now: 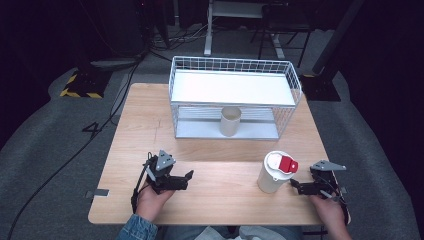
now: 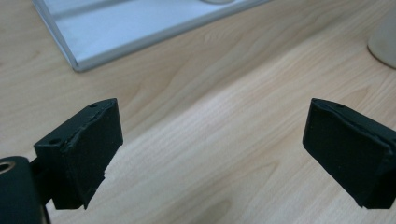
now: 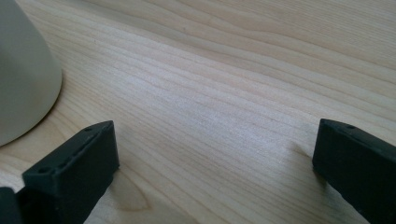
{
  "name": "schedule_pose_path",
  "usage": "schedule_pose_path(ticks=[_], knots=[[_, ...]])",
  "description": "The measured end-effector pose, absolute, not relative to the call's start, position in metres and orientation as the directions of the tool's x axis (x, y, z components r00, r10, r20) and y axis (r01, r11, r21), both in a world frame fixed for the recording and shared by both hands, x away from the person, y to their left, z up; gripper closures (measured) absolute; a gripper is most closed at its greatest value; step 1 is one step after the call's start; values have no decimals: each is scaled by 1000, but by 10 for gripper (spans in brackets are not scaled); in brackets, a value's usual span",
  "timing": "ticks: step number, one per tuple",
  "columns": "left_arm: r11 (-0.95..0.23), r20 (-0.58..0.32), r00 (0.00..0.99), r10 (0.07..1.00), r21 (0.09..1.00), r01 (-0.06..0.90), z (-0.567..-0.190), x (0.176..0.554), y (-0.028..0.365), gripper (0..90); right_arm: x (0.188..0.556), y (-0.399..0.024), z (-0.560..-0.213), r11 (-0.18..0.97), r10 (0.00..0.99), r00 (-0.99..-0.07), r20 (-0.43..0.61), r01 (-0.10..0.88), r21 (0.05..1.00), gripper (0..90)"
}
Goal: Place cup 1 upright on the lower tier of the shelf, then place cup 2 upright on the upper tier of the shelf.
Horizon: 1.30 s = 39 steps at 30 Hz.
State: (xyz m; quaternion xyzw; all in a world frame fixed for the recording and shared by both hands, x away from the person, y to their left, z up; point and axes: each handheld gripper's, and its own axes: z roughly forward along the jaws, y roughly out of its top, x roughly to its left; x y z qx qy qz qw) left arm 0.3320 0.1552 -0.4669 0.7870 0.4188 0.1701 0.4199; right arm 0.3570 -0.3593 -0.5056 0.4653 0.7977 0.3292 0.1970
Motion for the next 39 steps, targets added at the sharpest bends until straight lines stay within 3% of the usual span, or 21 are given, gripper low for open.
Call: schedule_pose_path(ticks=[13,28,32,39], knots=[[-351,-109,610,785,733,582,-487,320,161,61,352,-358,-504,368,855,-518,-10,593,716,49],[-446,-30,602,798,642,623,-501,319,159,48,337,-364,-491,359,814,-580,41,557,749,49],[-433,-22,594,804,663,611,-506,319,158,0,333,-364,-488,363,806,-590,47,555,748,49],[-432,-22,594,804,663,611,-506,319,158,0,328,-366,-484,365,801,-597,45,547,753,49]])
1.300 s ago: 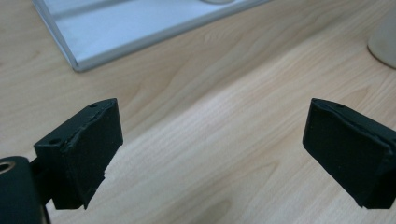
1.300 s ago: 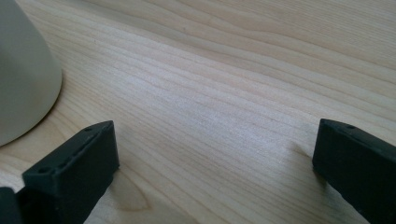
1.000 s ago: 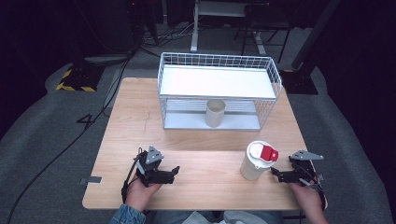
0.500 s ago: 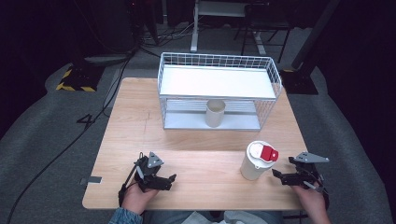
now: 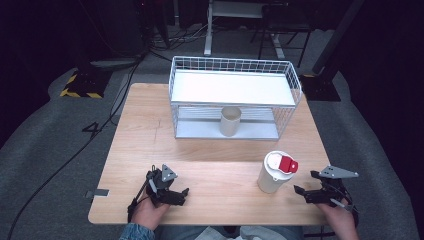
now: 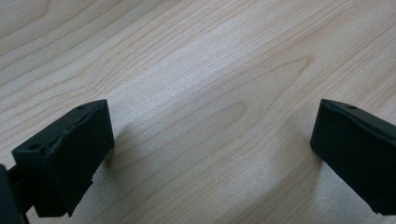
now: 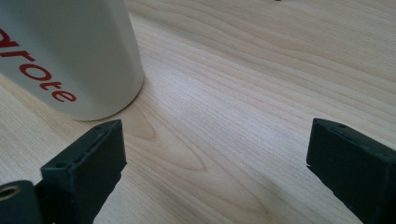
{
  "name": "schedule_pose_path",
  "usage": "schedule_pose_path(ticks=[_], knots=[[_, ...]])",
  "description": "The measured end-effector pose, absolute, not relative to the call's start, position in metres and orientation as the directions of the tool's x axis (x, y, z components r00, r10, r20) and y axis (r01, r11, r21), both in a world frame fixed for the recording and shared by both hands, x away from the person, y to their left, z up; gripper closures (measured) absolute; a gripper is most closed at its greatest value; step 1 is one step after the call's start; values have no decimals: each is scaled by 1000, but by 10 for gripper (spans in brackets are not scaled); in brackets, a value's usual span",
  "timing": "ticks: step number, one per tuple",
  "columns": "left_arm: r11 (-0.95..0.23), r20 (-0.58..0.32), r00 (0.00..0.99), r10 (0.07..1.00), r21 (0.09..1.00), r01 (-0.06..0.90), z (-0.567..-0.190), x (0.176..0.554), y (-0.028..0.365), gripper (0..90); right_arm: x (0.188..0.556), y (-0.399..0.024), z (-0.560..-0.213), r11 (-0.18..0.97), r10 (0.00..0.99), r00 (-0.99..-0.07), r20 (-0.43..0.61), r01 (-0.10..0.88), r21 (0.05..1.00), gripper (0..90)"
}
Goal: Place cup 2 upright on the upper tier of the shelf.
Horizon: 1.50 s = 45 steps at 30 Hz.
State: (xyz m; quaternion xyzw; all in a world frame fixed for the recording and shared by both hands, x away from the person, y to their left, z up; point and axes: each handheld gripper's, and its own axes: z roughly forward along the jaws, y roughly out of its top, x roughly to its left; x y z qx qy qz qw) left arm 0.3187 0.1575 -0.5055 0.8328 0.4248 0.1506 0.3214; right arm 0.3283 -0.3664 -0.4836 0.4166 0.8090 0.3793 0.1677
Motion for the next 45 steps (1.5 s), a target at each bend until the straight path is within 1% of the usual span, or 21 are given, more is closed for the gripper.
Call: schedule_pose_path(ticks=[13,25,32,39,45], knots=[[-433,-19,593,805,665,609,-506,319,158,0,323,-368,-478,357,793,-607,55,535,766,49],[-435,-26,601,799,665,607,-506,322,157,0,319,-353,-466,357,734,-676,74,476,804,41],[-439,-16,599,801,665,604,-506,322,158,0,319,-336,-462,375,676,-733,78,433,820,3],[-431,-23,593,805,664,611,-506,322,158,0,320,-325,-462,375,641,-763,84,408,833,0],[-423,-24,584,811,666,615,-506,321,158,0,325,-316,-461,348,610,-786,100,379,857,0]])
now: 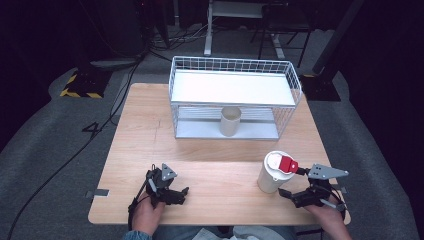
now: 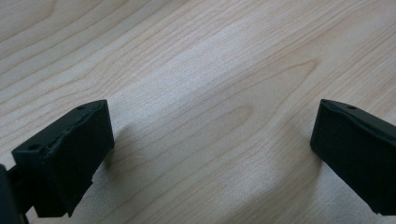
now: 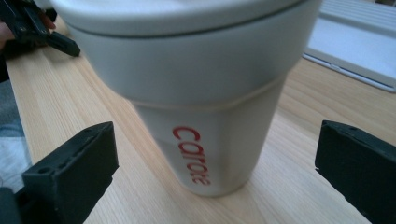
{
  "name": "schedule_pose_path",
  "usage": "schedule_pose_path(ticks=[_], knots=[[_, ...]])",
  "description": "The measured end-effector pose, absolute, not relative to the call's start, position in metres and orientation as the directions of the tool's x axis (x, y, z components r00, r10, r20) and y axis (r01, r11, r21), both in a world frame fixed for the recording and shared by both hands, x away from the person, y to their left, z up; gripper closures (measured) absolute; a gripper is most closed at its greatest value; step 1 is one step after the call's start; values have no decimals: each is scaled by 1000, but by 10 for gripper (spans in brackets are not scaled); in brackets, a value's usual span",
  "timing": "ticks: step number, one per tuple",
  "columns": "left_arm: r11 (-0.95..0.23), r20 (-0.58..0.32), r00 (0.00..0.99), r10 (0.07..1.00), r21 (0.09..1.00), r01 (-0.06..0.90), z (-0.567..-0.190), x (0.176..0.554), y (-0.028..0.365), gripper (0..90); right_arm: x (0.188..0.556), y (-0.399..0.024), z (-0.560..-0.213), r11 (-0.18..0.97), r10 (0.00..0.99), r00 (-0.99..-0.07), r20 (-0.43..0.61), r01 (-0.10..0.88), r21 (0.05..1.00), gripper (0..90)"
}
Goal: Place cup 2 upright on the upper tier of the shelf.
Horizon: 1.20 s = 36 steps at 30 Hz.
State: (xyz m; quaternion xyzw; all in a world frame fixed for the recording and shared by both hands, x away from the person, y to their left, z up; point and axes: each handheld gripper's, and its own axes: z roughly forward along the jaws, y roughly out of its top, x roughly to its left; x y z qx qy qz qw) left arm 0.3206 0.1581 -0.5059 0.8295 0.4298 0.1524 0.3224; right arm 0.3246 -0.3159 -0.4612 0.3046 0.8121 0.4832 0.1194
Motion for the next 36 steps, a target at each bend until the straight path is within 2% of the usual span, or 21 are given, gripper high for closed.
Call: schedule_pose_path(ticks=[11,25,36], knots=[[-419,-22,577,816,665,618,-506,320,158,0,332,-299,-469,292,588,-802,107,334,896,0],[-419,-22,577,816,665,618,-506,320,158,0,335,-279,-484,192,666,-734,133,340,921,1],[-422,-18,578,816,665,617,-506,320,158,0,331,-277,-486,183,693,-714,101,310,933,95]])
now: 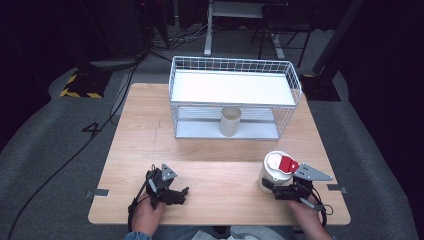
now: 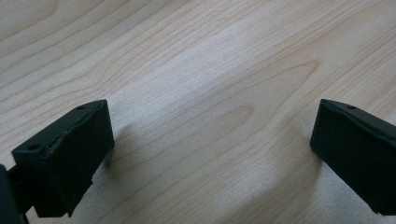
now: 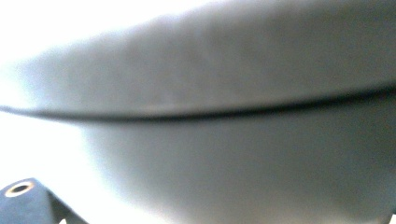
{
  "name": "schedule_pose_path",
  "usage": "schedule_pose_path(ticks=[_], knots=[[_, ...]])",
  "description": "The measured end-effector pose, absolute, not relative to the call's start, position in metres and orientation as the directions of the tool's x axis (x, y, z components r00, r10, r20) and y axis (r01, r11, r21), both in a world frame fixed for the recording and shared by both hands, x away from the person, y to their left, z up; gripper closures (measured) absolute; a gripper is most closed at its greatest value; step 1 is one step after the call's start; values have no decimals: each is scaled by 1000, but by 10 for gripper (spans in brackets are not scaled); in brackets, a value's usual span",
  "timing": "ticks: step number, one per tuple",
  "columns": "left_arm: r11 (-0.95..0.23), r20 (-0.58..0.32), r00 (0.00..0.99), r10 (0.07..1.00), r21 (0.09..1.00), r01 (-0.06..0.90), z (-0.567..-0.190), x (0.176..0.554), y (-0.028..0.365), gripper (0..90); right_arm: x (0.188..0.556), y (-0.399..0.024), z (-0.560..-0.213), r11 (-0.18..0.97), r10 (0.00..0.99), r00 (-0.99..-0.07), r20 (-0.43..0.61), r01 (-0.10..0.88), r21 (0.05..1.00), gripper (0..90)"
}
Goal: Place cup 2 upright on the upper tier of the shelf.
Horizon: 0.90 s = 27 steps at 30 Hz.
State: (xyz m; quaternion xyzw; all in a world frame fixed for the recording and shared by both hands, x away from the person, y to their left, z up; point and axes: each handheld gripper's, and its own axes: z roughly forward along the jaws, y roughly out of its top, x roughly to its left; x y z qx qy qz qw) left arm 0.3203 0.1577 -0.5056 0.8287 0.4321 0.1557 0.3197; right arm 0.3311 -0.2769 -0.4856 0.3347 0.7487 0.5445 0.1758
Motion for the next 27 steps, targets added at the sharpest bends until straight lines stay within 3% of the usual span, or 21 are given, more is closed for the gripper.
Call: schedule_pose_path(ticks=[5,27], knots=[[-422,-18,578,816,665,616,-506,320,158,0,328,-276,-482,226,699,-714,45,280,933,118],[-419,-22,578,816,665,618,-506,321,157,0,327,-280,-477,252,692,-721,37,289,924,131]])
